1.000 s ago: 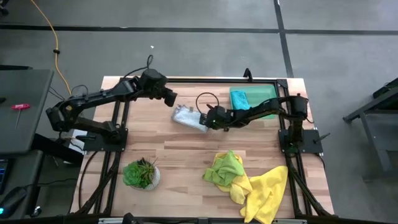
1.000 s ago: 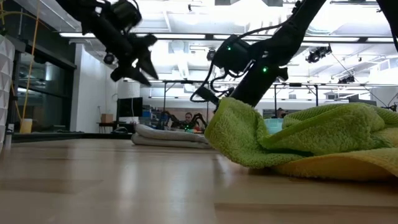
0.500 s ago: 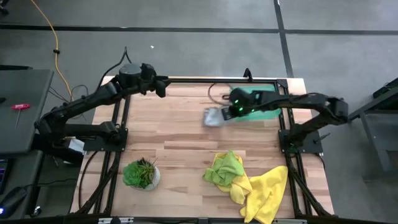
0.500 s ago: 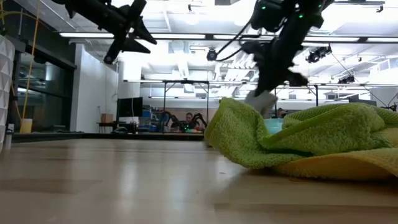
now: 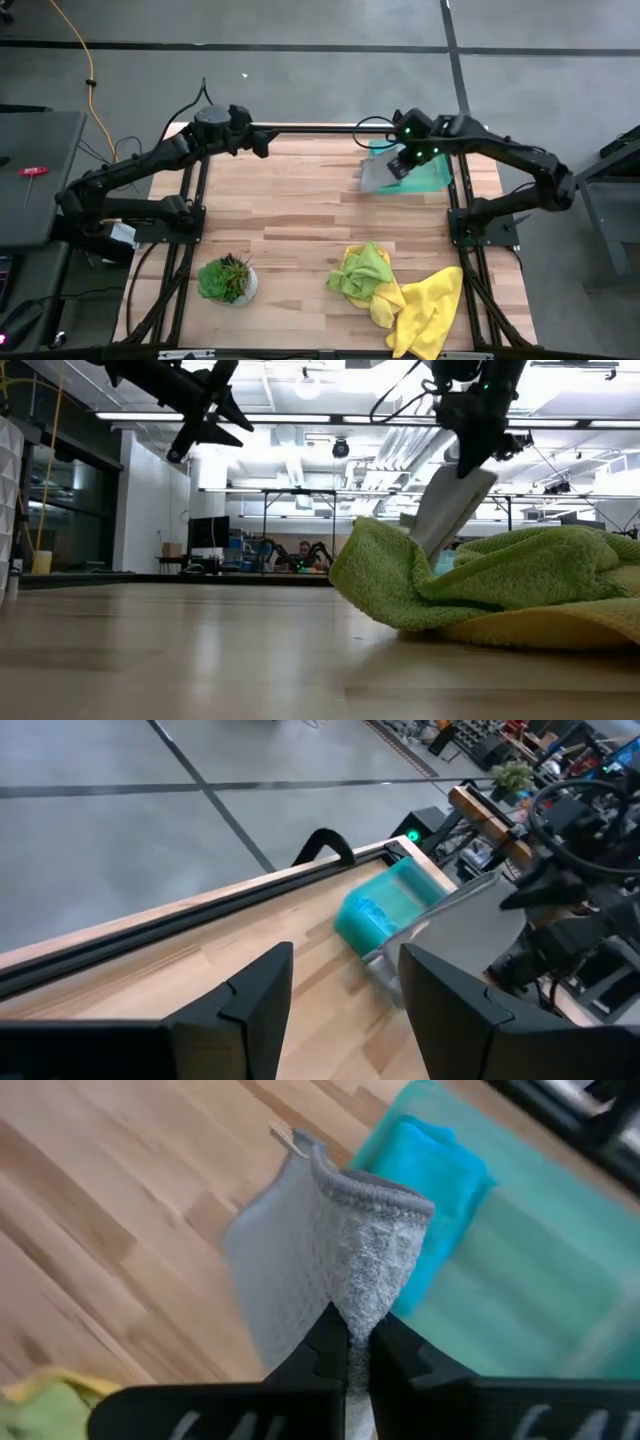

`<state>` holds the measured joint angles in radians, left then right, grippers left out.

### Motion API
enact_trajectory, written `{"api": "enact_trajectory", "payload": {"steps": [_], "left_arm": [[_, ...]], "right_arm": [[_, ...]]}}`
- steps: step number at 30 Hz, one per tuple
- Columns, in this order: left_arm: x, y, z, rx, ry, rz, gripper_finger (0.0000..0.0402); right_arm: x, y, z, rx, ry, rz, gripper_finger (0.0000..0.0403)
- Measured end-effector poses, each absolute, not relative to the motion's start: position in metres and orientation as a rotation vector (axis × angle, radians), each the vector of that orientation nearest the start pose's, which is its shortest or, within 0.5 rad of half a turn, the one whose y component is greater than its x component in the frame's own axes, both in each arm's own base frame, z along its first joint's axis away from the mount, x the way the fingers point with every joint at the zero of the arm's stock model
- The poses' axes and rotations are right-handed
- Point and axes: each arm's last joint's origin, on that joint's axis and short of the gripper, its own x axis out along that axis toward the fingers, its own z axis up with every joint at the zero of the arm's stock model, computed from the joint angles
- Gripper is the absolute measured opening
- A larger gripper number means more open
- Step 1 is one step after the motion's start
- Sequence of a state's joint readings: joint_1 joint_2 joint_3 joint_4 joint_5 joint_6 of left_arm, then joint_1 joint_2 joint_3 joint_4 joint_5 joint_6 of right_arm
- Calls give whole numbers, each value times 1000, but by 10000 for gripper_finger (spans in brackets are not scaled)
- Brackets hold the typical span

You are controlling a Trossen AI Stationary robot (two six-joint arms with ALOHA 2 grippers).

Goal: Fold microfiber towels
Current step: Put the gray towel into the green bin

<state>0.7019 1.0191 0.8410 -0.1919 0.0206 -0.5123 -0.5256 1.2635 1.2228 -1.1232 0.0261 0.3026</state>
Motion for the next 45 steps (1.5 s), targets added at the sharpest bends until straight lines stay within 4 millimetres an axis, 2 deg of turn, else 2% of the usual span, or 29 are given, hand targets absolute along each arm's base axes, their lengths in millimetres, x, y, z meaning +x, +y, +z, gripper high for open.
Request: {"api": "enact_trajectory", "payload": {"steps": [3,6,13,18,26,32,38,42,45], "left_arm": [[174,141,309,-624,174,744,175],[176,138,309,-623,176,737,175],[180,132,309,-627,169,753,175],[183,128,309,-625,175,733,175],[186,125,309,-625,181,714,175],[186,124,309,-623,183,708,175],[186,124,309,-622,183,708,175],[186,124,309,-622,183,708,175],[186,124,309,-622,183,708,175]], "right_arm": [[181,-119,330,492,1144,-637,0],[169,-124,335,441,1229,-605,0],[154,-135,318,355,1400,-504,0],[161,-149,304,273,1488,-450,0],[179,-164,280,29,1640,-183,0],[185,-173,279,-233,1664,-144,0],[187,-181,281,-593,1740,22,0],[194,-188,280,-692,1698,44,0],[198,-194,272,-690,1693,100,0]]}}
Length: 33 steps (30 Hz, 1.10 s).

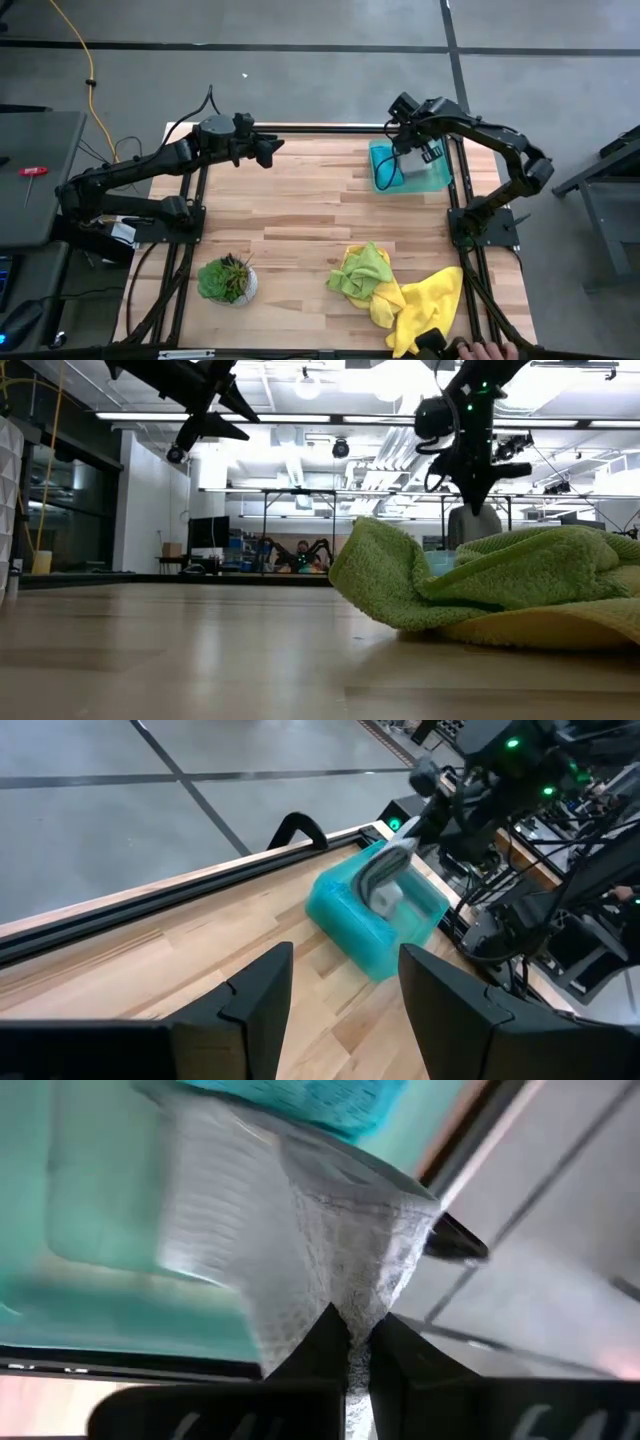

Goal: Fold microfiber towels
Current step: Put the gray towel into the green bin

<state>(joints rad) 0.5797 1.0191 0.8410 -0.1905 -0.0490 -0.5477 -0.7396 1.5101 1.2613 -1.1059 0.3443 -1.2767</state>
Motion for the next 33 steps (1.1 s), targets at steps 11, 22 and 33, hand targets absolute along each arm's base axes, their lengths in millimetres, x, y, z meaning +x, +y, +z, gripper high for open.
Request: {"api": "enact_trajectory", "payload": {"steps": [11,22,33], "left_arm": [[186,123,309,-626,193,695,175],[186,123,308,-627,195,696,175],[186,123,306,-631,215,704,175]], "right_arm": [[205,-209,239,-387,1713,52,0],[203,-227,241,-377,1679,-184,1],[203,-229,241,-291,1636,-261,66]]}}
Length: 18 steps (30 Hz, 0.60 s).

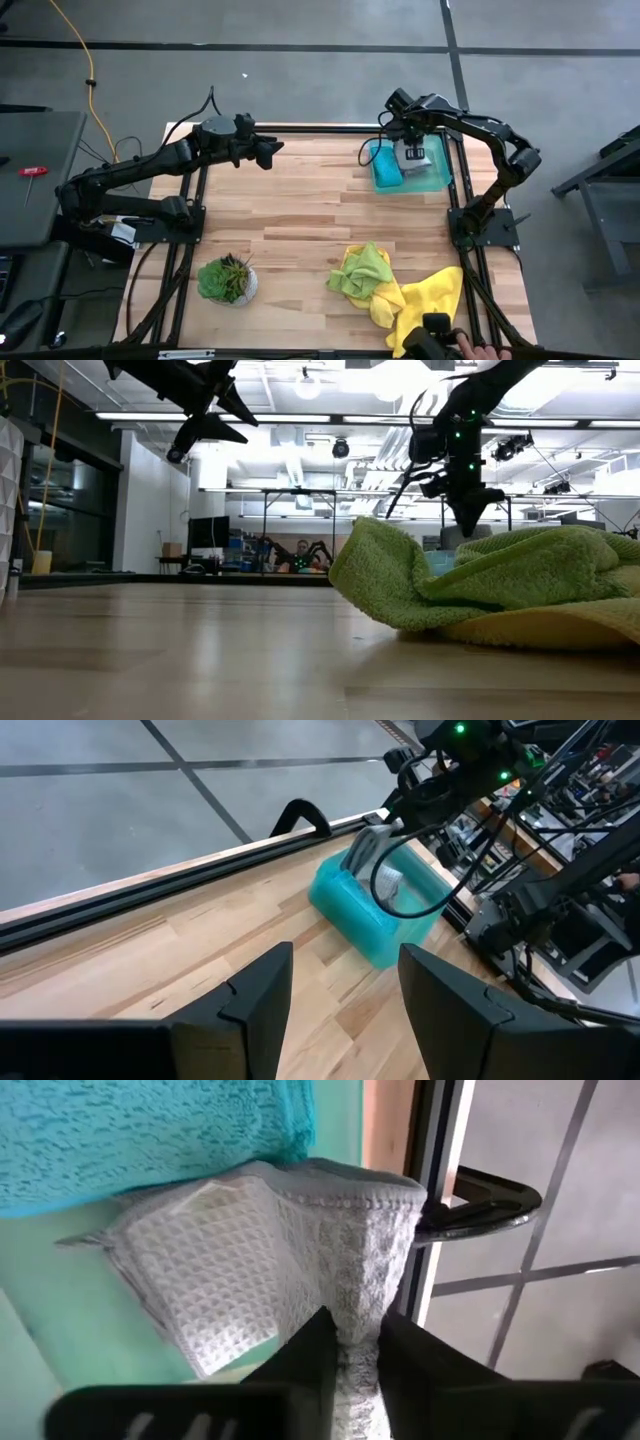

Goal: Fold microfiber towels
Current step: Put the gray towel into the green bin

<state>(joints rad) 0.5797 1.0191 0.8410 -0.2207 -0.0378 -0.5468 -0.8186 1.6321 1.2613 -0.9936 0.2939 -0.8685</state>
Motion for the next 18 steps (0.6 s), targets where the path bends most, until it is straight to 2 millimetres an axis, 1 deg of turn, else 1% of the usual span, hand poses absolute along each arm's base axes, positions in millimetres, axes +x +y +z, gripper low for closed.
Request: {"api": "enact_trajectory", "payload": {"steps": [5,9,11,14,16,18], "left_arm": [[186,123,306,-631,215,704,175],[186,123,306,-631,215,704,175],[186,123,306,-630,215,704,175],[186,123,306,-610,222,700,175],[186,123,306,-606,224,699,175],[186,123,306,-605,224,700,175]], "right_arm": [[202,-228,243,-328,1645,-243,132],[198,-224,254,-375,1620,-246,173],[195,-222,261,-391,1603,-259,184],[190,-216,272,-396,1570,-285,189],[186,-210,280,-355,1537,-287,190],[180,-200,285,-270,1503,-263,190]]}}
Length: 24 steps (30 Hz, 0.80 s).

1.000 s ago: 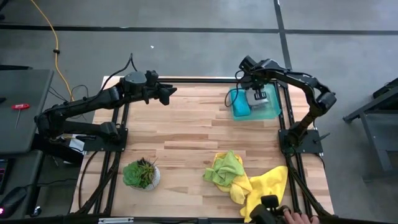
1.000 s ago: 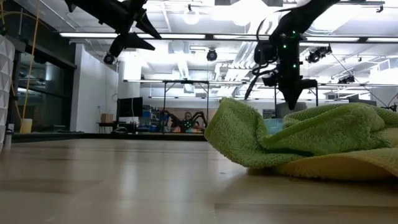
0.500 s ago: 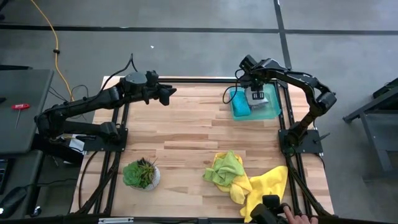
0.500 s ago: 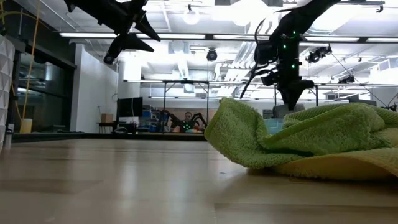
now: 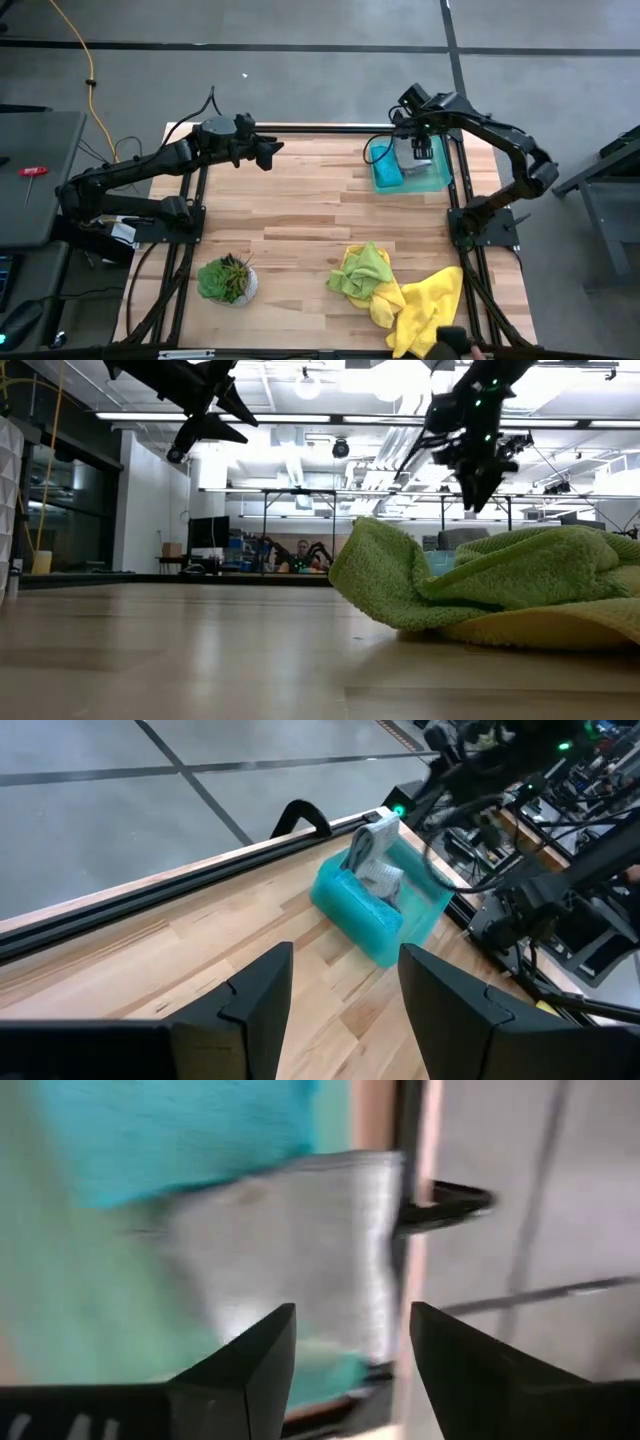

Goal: Fold microfiber towels
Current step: Put the gray towel into the green bin

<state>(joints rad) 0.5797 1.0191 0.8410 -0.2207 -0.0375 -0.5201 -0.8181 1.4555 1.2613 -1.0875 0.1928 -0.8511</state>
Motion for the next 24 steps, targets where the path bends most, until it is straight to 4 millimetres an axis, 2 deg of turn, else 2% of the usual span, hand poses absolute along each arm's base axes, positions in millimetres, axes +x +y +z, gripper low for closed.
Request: {"api": "enact_trajectory", "payload": {"steps": [5,9,17,24], "left_arm": [[186,123,306,-605,224,700,175],[185,123,306,-593,228,698,175],[185,123,306,-555,242,692,175],[185,123,306,-553,240,702,175]], "right_arm": [[167,-179,289,-75,1493,-117,180],[166,-176,287,-45,1491,-62,165],[159,-169,236,-70,1549,60,150],[162,-172,207,-158,1492,9,150]]}}
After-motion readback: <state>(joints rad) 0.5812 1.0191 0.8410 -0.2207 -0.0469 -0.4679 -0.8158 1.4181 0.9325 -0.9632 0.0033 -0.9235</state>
